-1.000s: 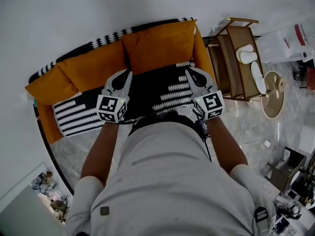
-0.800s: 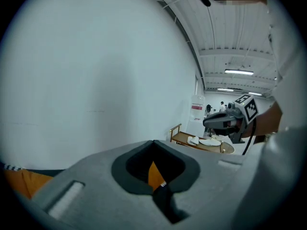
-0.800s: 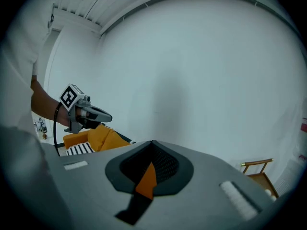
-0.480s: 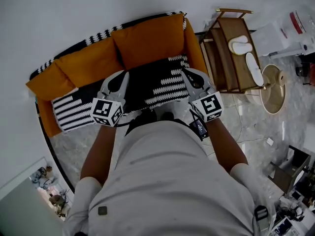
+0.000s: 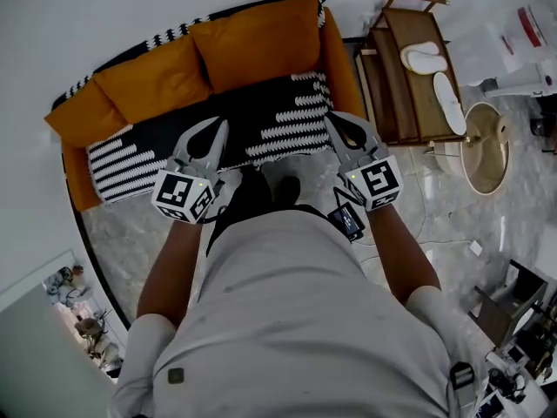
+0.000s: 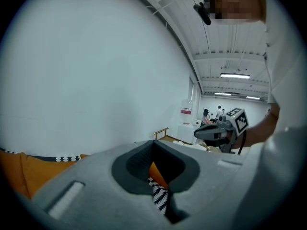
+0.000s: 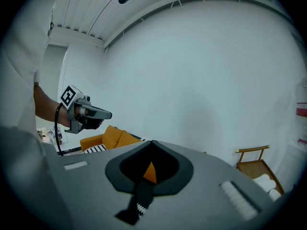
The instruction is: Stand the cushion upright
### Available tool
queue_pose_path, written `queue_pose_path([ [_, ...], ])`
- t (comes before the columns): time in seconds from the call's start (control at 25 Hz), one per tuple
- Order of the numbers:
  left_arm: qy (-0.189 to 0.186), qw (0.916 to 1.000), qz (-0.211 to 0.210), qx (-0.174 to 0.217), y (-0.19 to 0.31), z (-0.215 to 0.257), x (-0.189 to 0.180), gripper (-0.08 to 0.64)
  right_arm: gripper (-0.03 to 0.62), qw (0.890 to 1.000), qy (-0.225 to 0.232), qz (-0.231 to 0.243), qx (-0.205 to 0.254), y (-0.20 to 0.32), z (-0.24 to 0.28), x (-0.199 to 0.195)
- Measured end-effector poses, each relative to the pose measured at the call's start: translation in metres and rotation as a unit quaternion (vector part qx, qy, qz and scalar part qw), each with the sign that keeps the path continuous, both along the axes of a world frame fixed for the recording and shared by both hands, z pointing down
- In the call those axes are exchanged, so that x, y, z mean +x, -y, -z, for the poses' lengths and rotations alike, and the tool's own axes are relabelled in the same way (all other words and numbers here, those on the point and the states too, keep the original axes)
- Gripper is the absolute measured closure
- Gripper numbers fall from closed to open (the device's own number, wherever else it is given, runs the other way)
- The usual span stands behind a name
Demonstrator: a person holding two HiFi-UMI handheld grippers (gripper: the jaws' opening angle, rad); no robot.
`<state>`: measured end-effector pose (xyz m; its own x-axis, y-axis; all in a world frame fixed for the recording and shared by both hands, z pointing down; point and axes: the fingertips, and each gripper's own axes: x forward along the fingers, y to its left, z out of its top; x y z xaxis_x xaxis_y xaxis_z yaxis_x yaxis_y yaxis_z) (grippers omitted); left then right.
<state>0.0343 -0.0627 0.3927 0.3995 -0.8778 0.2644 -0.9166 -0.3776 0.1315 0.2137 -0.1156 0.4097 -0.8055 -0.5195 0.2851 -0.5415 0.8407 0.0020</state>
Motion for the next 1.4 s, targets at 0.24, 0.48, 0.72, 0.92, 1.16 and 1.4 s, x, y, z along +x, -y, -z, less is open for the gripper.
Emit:
queue_pose_path([
  [0.24, -0.006, 0.9999, 0.001, 0.014, -0.026, 0.018, 0.012, 0.557, 0.582, 1.0, 0.008, 0.01, -0.004, -0.027, 0.004, 0.013],
  [0.48, -0.007, 0.9995, -0.013, 0.028, -0.046, 0.038, 0.005, 0.557, 0.583, 1.0, 0.016, 0.006, 0.001, -0.052, 0.015, 0.003],
  [0.72, -0.002, 0.9986, -0.024, 0.048, -0.072, 0.057, -0.023, 0.557, 0.582, 1.0, 0.014, -0.002, 0.018, -0.08, 0.034, -0.02],
  [0.92, -0.004, 0.9978, -0.029, 0.059, -0.107, 0.066, -0.057, 0.557, 0.581, 1.0, 0.006, -0.014, 0.027, -0.117, 0.042, -0.047],
  [1.16, -0.019, 0.9973, -0.033, 0.064, -0.153, 0.068, -0.106, 0.557, 0.582, 0.999, -0.001, -0.029, 0.04, -0.163, 0.052, -0.089],
  [1.4, -0.018, 0.9964, -0.048, 0.067, -0.196, 0.071, -0.145, 0.557, 0.581, 0.998, 0.002, -0.036, 0.049, -0.21, 0.062, -0.13],
])
